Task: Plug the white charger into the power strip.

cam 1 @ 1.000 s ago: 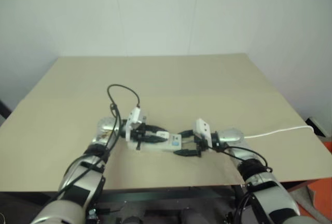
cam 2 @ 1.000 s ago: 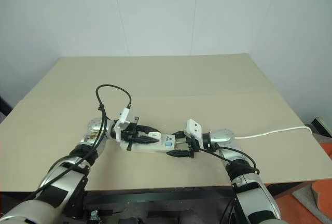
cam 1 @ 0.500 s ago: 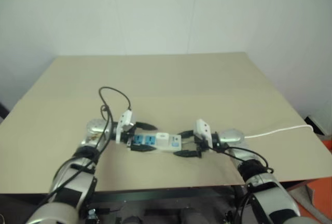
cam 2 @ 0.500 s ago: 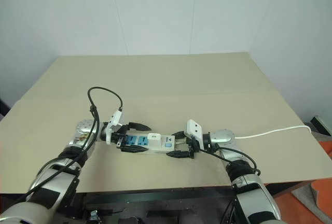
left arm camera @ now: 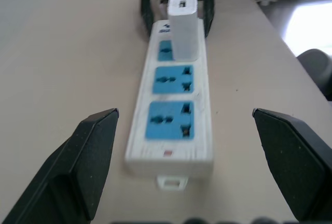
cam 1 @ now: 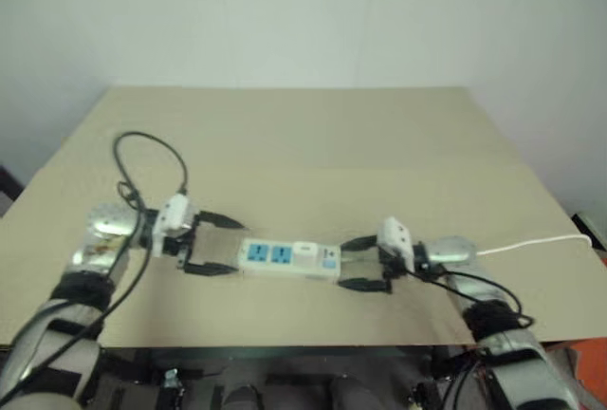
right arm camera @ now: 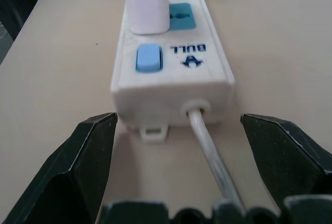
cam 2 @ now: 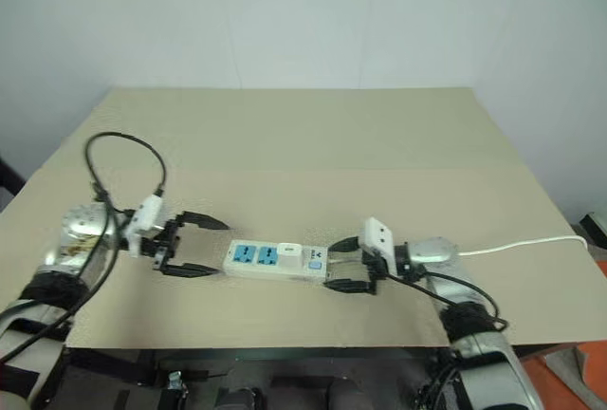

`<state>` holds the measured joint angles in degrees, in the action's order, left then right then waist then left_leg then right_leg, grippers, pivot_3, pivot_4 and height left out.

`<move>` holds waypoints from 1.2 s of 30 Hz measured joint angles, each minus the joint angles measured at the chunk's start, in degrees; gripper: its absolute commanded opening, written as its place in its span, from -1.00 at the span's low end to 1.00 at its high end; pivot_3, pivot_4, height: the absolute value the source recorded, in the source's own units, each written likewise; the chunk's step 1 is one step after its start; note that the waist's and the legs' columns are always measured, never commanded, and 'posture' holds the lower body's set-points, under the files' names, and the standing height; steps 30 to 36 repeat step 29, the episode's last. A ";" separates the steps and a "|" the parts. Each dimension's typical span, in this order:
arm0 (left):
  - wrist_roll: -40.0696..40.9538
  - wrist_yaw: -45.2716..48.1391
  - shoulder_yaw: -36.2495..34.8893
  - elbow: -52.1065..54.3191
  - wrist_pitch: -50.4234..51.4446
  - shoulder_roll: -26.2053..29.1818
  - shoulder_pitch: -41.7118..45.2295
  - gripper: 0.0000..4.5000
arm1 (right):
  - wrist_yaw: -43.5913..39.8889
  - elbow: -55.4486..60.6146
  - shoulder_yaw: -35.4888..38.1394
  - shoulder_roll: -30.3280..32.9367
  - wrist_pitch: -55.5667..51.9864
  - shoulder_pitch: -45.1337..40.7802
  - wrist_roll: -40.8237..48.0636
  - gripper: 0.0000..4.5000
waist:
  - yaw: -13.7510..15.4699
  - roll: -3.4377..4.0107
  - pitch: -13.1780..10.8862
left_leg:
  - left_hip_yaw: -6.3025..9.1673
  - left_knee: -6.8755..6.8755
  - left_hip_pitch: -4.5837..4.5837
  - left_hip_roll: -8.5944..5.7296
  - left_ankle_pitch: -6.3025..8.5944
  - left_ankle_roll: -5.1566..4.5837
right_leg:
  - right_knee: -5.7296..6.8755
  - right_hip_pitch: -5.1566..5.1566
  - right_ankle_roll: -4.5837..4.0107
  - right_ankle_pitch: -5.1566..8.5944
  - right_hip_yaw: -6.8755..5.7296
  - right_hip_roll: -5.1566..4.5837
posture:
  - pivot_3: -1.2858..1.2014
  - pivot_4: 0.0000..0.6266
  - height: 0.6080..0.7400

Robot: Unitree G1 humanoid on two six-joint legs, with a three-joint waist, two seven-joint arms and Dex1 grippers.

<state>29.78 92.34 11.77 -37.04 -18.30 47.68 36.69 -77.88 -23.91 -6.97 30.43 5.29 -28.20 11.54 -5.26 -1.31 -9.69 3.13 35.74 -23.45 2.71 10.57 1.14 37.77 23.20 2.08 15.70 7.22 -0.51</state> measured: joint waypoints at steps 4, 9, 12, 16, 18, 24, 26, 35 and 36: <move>-0.47 -0.02 -6.16 2.80 1.10 5.04 -4.15 1.00 | -2.06 13.72 4.54 9.65 -6.16 7.36 5.29 0.99 | 1.10 0.15 -0.19 | -0.02 -0.07 -0.03 0.01 0.03 -0.02 | -0.13 0.01 0.00 0.02 -0.04 -0.03 | 0.03 -0.52 1.00; -0.46 -0.20 -14.26 7.78 3.12 12.22 -14.67 1.00 | -3.84 24.25 15.69 20.99 -11.33 19.08 11.27 0.99 | 1.36 0.27 -0.42 | -0.17 -0.08 0.12 0.04 0.03 0.01 | -0.12 -0.04 -0.03 0.08 -0.01 -0.10 | 0.03 -0.52 1.00; -0.29 -1.07 -18.66 10.33 6.33 14.07 -19.65 1.00 | -3.19 25.08 22.77 25.23 -12.38 22.73 12.30 0.99 | 1.42 0.24 -0.45 | -0.19 -0.07 0.17 0.05 0.03 0.01 | -0.13 -0.08 -0.03 0.08 -0.02 -0.13 | 0.03 -0.52 1.00; -0.19 -1.56 -20.96 15.32 9.78 14.20 -22.30 1.00 | -2.88 27.19 24.97 25.93 -12.79 25.49 13.32 0.99 | 1.39 0.19 -0.47 | -0.21 -0.06 0.23 0.07 0.03 0.02 | -0.08 -0.08 -0.02 0.07 -0.02 -0.11 | 0.03 -0.52 1.00; -0.29 -1.88 -21.70 16.63 10.75 13.90 -22.40 1.00 | -2.23 27.48 25.03 25.93 -12.80 26.63 13.32 0.99 | 1.41 0.19 -0.47 | -0.23 -0.03 0.22 0.05 0.03 0.03 | -0.09 -0.08 -0.02 0.07 0.00 -0.12 | 0.03 -0.52 1.00; -0.70 -2.76 -21.91 17.30 11.60 12.31 -21.00 1.00 | -0.65 29.44 25.79 25.93 -12.95 27.36 13.50 0.99 | 1.40 0.18 -0.48 | -0.26 -0.05 0.14 0.05 0.03 0.02 | -0.14 -0.05 0.00 0.06 0.02 -0.12 | 0.03 -0.52 1.00; -1.25 -2.78 -21.90 17.23 11.91 12.01 -19.79 1.00 | -0.50 29.94 25.88 25.93 -13.04 27.86 13.50 0.99 | 1.42 0.18 -0.48 | -0.26 -0.05 0.13 0.05 0.03 0.02 | -0.15 -0.05 0.00 0.07 0.02 -0.12 | 0.03 -0.52 1.00; -1.79 -2.64 -21.89 17.16 12.43 11.46 -18.85 1.00 | -0.09 30.45 26.48 26.00 -13.06 29.18 13.52 0.99 | 1.42 0.18 -0.48 | -0.26 -0.05 0.13 0.04 0.03 0.02 | -0.15 -0.06 0.00 0.07 0.02 -0.12 | 0.03 -0.52 1.00; -1.79 -2.64 -21.89 17.16 12.43 11.46 -18.85 1.00 | -0.09 30.45 26.48 26.00 -13.06 29.18 13.52 0.99 | 1.42 0.18 -0.48 | -0.26 -0.05 0.13 0.04 0.03 0.02 | -0.15 -0.06 0.00 0.07 0.02 -0.12 | 0.03 -0.52 1.00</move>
